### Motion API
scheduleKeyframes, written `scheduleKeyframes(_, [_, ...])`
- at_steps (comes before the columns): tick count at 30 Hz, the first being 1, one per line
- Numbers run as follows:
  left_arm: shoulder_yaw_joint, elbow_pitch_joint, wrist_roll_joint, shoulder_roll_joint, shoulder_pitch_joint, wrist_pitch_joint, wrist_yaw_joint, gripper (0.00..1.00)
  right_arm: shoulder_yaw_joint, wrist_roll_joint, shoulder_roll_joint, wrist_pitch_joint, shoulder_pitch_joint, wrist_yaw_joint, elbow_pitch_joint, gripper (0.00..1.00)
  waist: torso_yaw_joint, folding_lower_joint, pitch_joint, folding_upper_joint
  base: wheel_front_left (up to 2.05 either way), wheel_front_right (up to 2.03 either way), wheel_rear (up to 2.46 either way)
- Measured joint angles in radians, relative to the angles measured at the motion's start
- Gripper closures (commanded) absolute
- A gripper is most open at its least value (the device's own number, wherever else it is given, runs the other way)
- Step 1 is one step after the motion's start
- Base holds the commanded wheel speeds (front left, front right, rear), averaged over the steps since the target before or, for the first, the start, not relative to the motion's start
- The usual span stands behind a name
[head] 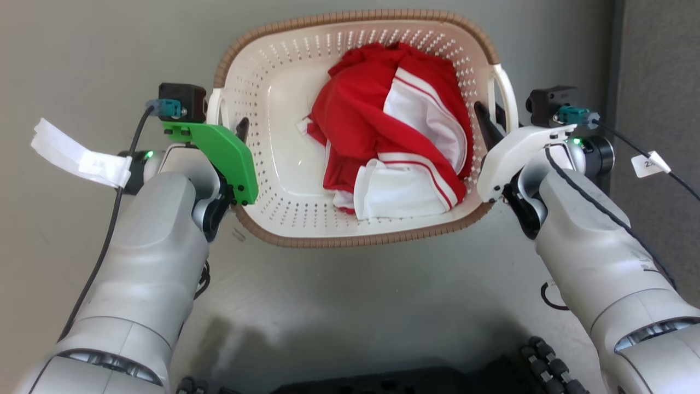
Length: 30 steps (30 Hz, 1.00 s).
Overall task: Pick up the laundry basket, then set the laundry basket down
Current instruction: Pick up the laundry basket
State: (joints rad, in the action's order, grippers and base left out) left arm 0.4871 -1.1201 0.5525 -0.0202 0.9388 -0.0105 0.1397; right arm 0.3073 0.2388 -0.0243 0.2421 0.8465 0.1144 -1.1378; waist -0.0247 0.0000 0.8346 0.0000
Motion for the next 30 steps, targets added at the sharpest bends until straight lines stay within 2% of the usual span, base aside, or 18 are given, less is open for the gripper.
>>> scheduleKeyframes(15, [0.013,-0.028,0.147,-0.006,-0.095,-0.159,0.0,1.0,0.021,0.038,0.021,-0.09,-0.056,0.017,-0.104,1.0,-0.009,0.0,-0.192,0.0,0.0,0.0,0.0])
scheduleKeyframes(30, [0.033,-0.03,0.229,-0.009,-0.161,-0.258,-0.008,1.0,0.041,0.083,0.023,-0.21,-0.114,0.02,-0.123,1.0,-0.023,-0.0001,-0.385,0.0,0.0,0.0,0.0])
